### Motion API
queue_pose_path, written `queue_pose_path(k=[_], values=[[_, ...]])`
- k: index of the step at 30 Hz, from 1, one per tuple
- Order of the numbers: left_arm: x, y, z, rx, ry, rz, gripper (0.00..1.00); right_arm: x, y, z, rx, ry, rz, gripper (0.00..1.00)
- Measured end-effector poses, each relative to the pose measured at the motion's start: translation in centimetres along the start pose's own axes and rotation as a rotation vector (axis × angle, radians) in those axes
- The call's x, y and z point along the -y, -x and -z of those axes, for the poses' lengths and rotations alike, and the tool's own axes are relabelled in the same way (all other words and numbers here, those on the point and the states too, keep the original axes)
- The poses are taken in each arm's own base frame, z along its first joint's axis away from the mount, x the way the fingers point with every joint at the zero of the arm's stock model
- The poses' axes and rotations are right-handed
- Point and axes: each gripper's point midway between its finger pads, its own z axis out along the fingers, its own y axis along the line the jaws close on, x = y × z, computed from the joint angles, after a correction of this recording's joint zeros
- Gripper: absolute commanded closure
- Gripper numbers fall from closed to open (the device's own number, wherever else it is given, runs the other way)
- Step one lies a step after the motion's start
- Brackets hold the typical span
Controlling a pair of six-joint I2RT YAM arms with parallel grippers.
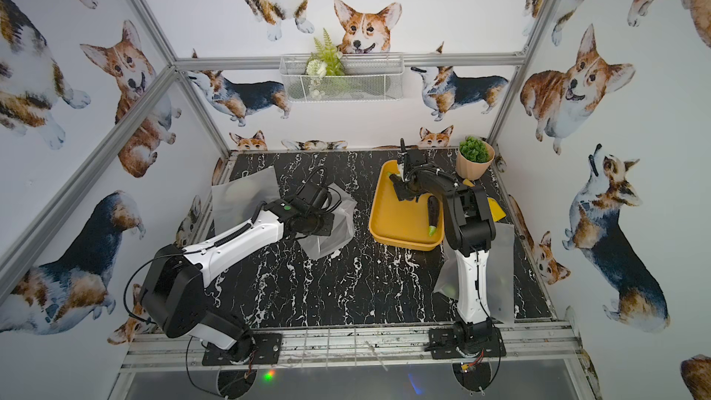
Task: Place the eggplant in a zip-top bag and seal the zipper
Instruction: Pick up the eggplant from the basket, then place the eggplant in the zipper food storage bag.
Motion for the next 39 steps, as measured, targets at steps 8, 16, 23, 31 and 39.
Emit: queue_pose_path(k=[8, 16, 23, 31, 39], values=[[-0.2, 0.0, -0.1, -0.002, 0.003, 0.004, 1.00, -1.1, 0.1, 1.0, 0.000, 0.042, -0.001, 0.65], [0.3, 0.3, -0.5, 0.007, -0.023, 0.025, 1.00, -2.9, 0.7, 9.5, 0.125, 0.060, -0.059, 0.66], [0.7, 1.0, -1.0, 0.028, -0.035, 0.035, 1.00, -13.1, -4.7, 17.9, 0.177, 0.235, -0.019, 0.68], [0.9, 1.5, -0.7, 0.066, -0.050, 0.044, 1.00, -21.0, -14.8, 19.9, 0.005, 0.450, -0.076, 0.68], [2.6, 0.7, 1.3, 0.132, -0.108, 0.004, 1.00, -24.2, -15.9, 18.1, -0.099, 0.492, -0.203, 0.65]])
